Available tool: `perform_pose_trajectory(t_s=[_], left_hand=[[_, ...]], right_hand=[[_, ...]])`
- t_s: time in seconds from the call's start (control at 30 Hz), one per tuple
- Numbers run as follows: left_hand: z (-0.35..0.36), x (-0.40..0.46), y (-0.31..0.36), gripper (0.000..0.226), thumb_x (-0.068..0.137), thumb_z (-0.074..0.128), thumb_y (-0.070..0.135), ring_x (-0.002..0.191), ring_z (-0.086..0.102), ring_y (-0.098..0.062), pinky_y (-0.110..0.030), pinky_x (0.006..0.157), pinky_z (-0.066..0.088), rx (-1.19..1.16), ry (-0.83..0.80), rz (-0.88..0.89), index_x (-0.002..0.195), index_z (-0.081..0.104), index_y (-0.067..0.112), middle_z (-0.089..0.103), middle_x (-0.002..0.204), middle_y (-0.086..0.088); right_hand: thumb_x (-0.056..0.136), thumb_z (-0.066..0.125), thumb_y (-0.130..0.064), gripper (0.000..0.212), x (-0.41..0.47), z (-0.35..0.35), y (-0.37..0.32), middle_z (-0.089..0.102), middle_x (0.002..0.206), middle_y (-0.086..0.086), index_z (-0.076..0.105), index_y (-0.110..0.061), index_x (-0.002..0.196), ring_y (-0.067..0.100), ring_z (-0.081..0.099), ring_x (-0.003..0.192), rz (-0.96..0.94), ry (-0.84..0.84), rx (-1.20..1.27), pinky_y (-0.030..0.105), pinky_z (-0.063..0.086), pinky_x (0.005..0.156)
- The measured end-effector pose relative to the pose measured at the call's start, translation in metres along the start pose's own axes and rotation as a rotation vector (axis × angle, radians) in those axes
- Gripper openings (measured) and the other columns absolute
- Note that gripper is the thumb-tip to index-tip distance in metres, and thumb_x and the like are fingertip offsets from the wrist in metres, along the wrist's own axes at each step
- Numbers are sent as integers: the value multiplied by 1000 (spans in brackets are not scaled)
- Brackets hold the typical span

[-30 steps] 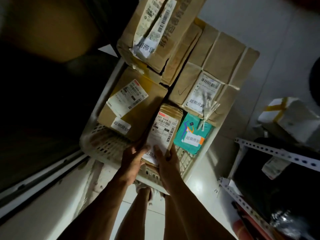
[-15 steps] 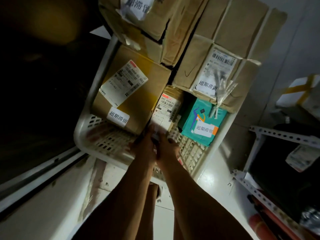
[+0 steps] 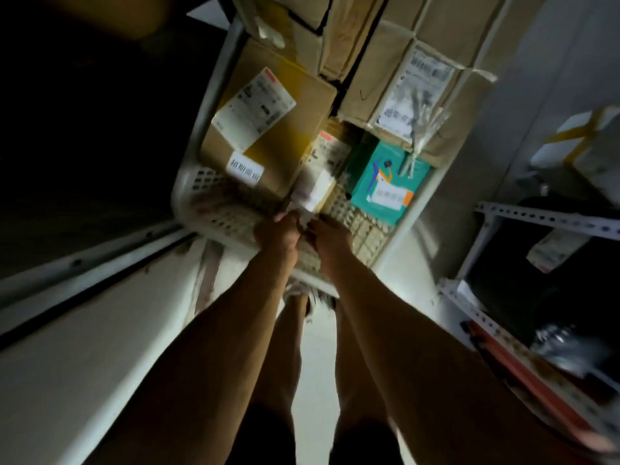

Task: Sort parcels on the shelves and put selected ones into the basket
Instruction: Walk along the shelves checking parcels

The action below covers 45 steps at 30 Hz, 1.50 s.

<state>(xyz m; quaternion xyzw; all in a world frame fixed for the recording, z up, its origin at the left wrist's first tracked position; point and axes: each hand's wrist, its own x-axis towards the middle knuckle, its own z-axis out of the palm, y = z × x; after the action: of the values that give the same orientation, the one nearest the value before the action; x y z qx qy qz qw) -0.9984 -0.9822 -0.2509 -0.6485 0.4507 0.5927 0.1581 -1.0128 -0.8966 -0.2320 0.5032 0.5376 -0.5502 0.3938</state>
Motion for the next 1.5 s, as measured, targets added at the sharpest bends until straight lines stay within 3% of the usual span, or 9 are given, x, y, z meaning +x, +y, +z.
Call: perform_pose_trajectory(t_s=[0.07,0.13,0.23,0.33,0.63,0.77,0.87,1.07,1.5], left_hand=[[-23,-55,10,23,87,71,7,90,67,-25,-43,91,58,115,9,48,110,71,1,72,103,-17],[-48,-110,17,16,81,73,22,90,72,-25,-44,91,59,294,23,178,91,75,10,76,95,-9],[-81,-205,38,21,83,63,31,86,67,-20,-23,81,50,645,78,399,82,72,13,73,86,0],[-112,-298,53,13,83,71,17,87,62,-9,-14,73,40,622,89,458,96,74,18,68,90,9],[-246,-465,-20,18,78,73,21,80,69,-10,-32,79,58,245,581,447,96,73,23,72,86,11],[-295,-531,-100,20,75,69,30,85,68,-9,-33,81,57,105,766,295,95,71,31,70,84,17],[-324,-580,-164,23,72,63,38,87,67,-10,-35,82,57,-11,895,212,94,69,35,66,82,18],[-358,-689,-282,20,80,71,29,90,68,-16,-32,82,55,-255,1234,31,100,74,26,69,86,9],[-374,-867,-485,17,81,74,23,82,70,-18,-34,79,57,-549,1677,-250,98,76,22,67,77,9]], right_hand=[[91,64,-5,29,-56,-16,-4,71,91,15,68,-1,120,18,63,66,-64,26,-182,30,54,64],[90,64,-9,23,-122,-29,-14,71,84,11,73,-8,112,18,63,61,-155,51,-380,30,53,57],[95,62,-17,25,-209,-55,-31,71,113,10,71,-13,117,28,69,98,-344,-19,-773,32,55,76],[97,59,-21,31,-277,-81,-40,64,131,13,66,-9,125,31,58,124,-561,-173,-1256,29,42,93],[89,66,-32,31,-425,-46,-7,69,116,5,62,-22,118,29,65,107,-779,-583,-1895,36,54,93],[89,65,-28,33,-488,-28,56,68,109,-2,61,-24,121,18,65,97,-888,-862,-2093,29,52,88],[93,63,-28,28,-534,-26,120,68,119,-1,64,-18,120,20,64,110,-1033,-1098,-2239,23,44,91],[92,67,-28,32,-631,-61,258,70,118,5,67,-17,122,23,65,112,-1155,-1577,-2403,26,48,91],[90,64,-28,14,-796,-199,501,72,99,2,66,-27,103,22,70,85,-1261,-2340,-2352,34,58,71]])
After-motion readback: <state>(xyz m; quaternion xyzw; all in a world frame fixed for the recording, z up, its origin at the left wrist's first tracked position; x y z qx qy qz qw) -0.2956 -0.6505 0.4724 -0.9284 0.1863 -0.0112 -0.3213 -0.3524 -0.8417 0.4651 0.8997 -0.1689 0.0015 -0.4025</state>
